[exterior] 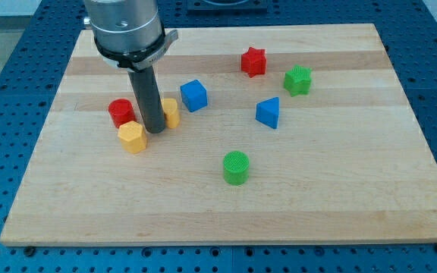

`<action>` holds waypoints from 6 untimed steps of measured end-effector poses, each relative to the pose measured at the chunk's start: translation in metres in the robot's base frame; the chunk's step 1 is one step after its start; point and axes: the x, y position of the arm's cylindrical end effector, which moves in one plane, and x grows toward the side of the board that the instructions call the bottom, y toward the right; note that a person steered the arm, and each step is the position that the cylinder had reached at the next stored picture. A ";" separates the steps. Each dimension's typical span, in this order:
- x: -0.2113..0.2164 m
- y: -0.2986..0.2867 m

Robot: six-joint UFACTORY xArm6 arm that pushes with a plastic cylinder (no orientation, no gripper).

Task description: Move the yellow hexagon to the left of the green circle

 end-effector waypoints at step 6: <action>0.059 -0.046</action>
